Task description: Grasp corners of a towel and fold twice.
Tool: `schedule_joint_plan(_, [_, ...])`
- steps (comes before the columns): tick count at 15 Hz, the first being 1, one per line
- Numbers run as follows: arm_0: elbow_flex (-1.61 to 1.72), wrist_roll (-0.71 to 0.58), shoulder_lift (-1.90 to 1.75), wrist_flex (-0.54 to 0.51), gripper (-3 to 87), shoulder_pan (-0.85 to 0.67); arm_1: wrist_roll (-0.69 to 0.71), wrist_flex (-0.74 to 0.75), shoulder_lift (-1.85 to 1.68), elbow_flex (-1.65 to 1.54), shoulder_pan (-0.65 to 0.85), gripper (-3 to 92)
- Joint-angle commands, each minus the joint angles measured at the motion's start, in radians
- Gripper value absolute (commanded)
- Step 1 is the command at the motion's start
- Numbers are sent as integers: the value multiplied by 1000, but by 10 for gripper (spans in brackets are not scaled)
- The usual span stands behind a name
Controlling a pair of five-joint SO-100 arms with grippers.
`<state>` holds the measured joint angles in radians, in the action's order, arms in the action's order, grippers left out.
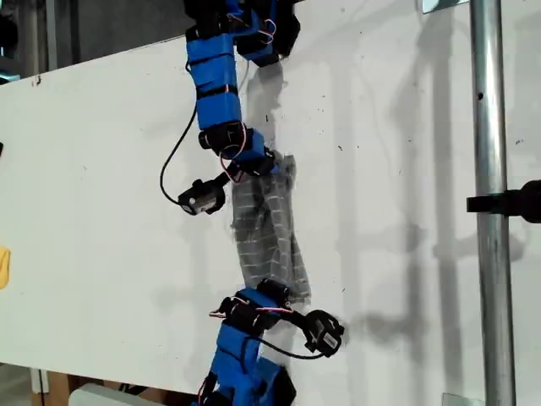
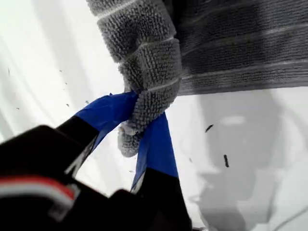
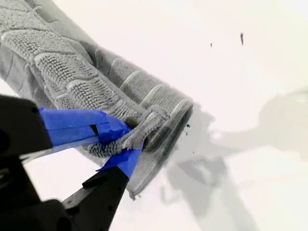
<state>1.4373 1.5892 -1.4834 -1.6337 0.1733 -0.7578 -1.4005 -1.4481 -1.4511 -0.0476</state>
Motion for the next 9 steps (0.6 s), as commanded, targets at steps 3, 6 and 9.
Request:
schedule_joint_plan(3, [20,-209,-107,-32,-29,-247,250,43,-72,52,264,-3])
schedule_joint_plan(6, [25,-377,-140,-48,-29,-414,391,8,-72,117,396,-3])
schedule_joint_plan(9, [31,-489,-201,-52,-29,-526,471,-35,-71,201,479,-3])
